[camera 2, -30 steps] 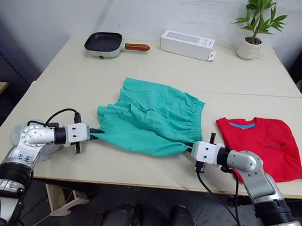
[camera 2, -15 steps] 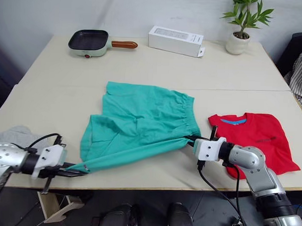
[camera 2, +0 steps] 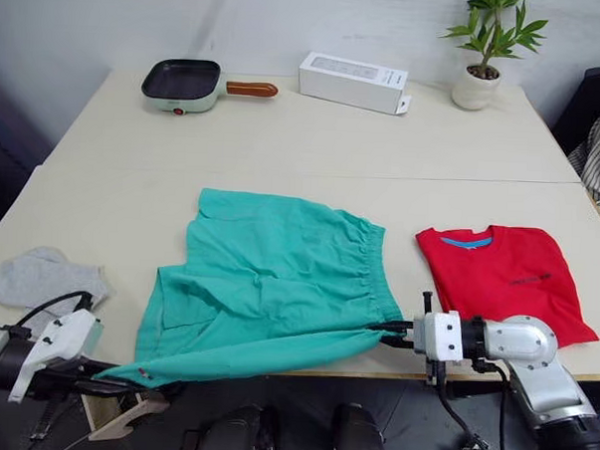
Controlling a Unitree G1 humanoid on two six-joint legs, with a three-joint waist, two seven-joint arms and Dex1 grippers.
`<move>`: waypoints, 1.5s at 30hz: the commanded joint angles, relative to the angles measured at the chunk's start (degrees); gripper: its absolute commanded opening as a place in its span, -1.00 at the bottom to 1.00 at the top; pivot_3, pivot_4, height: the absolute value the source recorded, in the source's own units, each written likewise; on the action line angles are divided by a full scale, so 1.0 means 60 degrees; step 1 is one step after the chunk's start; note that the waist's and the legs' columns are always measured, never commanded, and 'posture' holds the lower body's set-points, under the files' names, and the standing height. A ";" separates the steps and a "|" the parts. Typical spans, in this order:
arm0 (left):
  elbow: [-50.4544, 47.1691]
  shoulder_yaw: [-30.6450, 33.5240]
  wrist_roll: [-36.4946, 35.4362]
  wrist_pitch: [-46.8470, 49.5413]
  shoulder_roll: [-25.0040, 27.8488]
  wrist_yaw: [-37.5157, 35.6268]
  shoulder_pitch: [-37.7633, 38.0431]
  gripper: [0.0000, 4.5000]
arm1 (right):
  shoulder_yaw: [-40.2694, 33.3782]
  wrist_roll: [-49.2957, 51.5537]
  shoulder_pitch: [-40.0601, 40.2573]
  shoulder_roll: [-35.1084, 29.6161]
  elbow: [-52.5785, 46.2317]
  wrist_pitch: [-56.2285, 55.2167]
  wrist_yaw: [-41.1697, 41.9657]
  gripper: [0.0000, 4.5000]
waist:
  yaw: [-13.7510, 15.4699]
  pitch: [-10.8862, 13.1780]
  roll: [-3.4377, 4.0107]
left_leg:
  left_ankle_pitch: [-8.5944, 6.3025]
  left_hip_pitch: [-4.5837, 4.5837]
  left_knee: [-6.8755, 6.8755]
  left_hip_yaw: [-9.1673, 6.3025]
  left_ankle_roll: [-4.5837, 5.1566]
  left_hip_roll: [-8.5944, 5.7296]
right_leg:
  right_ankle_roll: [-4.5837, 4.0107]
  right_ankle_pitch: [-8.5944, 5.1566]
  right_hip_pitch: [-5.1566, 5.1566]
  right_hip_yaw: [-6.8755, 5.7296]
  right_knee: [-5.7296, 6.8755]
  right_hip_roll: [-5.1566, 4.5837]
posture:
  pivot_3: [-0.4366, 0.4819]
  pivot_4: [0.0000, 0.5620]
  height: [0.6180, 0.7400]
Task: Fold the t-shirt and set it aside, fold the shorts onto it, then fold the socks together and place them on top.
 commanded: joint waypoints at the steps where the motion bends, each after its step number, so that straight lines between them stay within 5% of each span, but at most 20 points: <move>1: 0.0244 0.0542 -0.0958 0.0693 0.0164 -0.0033 -0.0949 -0.98 | -0.0873 0.1774 0.0064 -0.0795 -0.1453 0.2741 -0.0123 -1.00 | 0.0022 0.0003 0.0005 | -0.0004 -0.0003 0.0000 -0.0005 0.0007 -0.0001 | -0.0003 -0.0001 -0.0002 -0.0001 0.0001 -0.0007 | -0.05 -0.47 1.00; 4: 0.1188 0.0056 -0.1434 0.1327 0.0570 -0.0075 -0.2889 -0.98 | -0.1385 0.2817 -0.0517 -0.1096 -0.1490 0.4715 -0.0367 -1.00 | 0.0062 0.0006 0.0001 | -0.0007 -0.0004 -0.0001 -0.0011 0.0006 -0.0002 | -0.0005 -0.0001 -0.0004 -0.0010 -0.0001 -0.0012 | -0.05 -0.47 1.00; 7: 0.2933 -0.1613 -0.0471 0.0683 0.0305 -0.0030 -0.5958 -0.98 | -0.1407 0.3161 -0.1620 -0.0887 -0.0871 0.6156 -0.0663 -1.00 | 0.0166 0.0014 0.0014 | -0.0006 -0.0010 0.0001 -0.0006 0.0006 -0.0009 | -0.0007 0.0000 -0.0010 -0.0013 -0.0003 -0.0015 | -0.05 -0.47 1.00; 12: 0.7614 -0.3874 0.2073 -0.1685 -0.2116 0.1031 -1.1436 -0.98 | -0.0956 0.2263 -0.3828 0.0210 0.0874 0.7936 -0.2459 -1.00 | 0.0338 0.0017 -0.0003 | 0.0058 -0.0025 0.0032 0.0008 0.0022 -0.0021 | 0.0006 0.0026 -0.0016 -0.0029 0.0027 0.0021 | -0.05 -0.47 1.00; 18: 1.3015 -0.4914 0.4203 -0.4280 -0.4222 0.2316 -1.4575 -0.98 | -0.0646 0.0961 -0.5346 0.1527 0.2466 0.8484 -0.3770 -1.00 | 0.0256 0.0017 -0.0010 | 0.0039 -0.0075 0.0062 0.0105 0.0075 -0.0019 | 0.0049 0.0066 -0.0068 -0.0034 0.0034 0.0103 | -0.05 -0.47 1.00; 21: 1.4572 -0.5355 0.4999 -0.4802 -0.4606 0.2448 -1.5141 -0.98 | -0.0587 0.0513 -0.5599 0.1904 0.2825 0.8517 -0.3959 -1.00 | 0.0125 0.0018 -0.0013 | 0.0022 -0.0193 0.0084 0.0159 0.0105 -0.0027 | 0.0101 0.0093 -0.0197 -0.0006 0.0026 0.0111 | -0.05 -0.47 1.00; 29: 1.6297 -0.5003 0.5500 -0.4913 -0.5086 0.3759 -1.5241 -0.90 | -0.1133 -0.0051 -0.5503 0.2519 0.3285 0.8145 -0.4509 -1.00 | -0.0035 0.0048 -0.0063 | 0.0020 -0.0206 0.0138 0.0167 0.0121 -0.0017 | 0.0142 0.0108 -0.0196 0.0013 0.0034 0.0111 | -0.05 -0.47 1.00; 34: 1.6171 -0.4513 0.5415 -0.4812 -0.4726 0.3668 -1.4959 -0.31 | -0.1879 -0.0281 -0.4947 0.2370 0.3084 0.7093 -0.4508 -0.33 | -0.0029 0.0048 -0.0063 | 0.0035 -0.0203 0.0161 0.0172 0.0148 -0.0020 | 0.0168 0.0134 -0.0187 0.0035 0.0037 0.0098 | -0.05 -0.47 1.00; 40: 1.4925 -0.3678 0.4731 -0.6513 -0.3827 0.2395 -1.3960 0.52 | -0.2459 -0.1061 -0.4203 0.1908 0.2810 0.2826 -0.3449 0.60 | -0.0048 0.0048 -0.0063 | 0.0033 -0.0203 0.0145 0.0184 0.0146 -0.0023 | 0.0168 0.0135 -0.0196 0.0042 0.0035 0.0099 | -0.05 -0.47 1.00; 42: 1.4221 -0.3334 0.4243 -0.6940 -0.3638 0.1638 -1.3462 0.52 | -0.2516 -0.0991 -0.3934 0.1860 0.2469 0.1946 -0.2932 0.91 | -0.0063 0.0048 -0.0063 | 0.0030 -0.0199 0.0142 0.0191 0.0140 -0.0019 | 0.0168 0.0134 -0.0195 0.0044 0.0031 0.0103 | -0.05 -0.47 1.00; 45: 1.1813 -0.3044 0.3029 -0.6902 -0.3359 -0.0282 -1.1900 0.67 | -0.2034 -0.0812 -0.3079 0.1758 0.1142 0.1312 -0.1842 1.00 | -0.0065 0.0048 -0.0063 | 0.0030 -0.0183 0.0145 0.0199 0.0140 -0.0014 | 0.0167 0.0134 -0.0190 0.0053 0.0039 0.0107 | -0.05 -0.47 1.00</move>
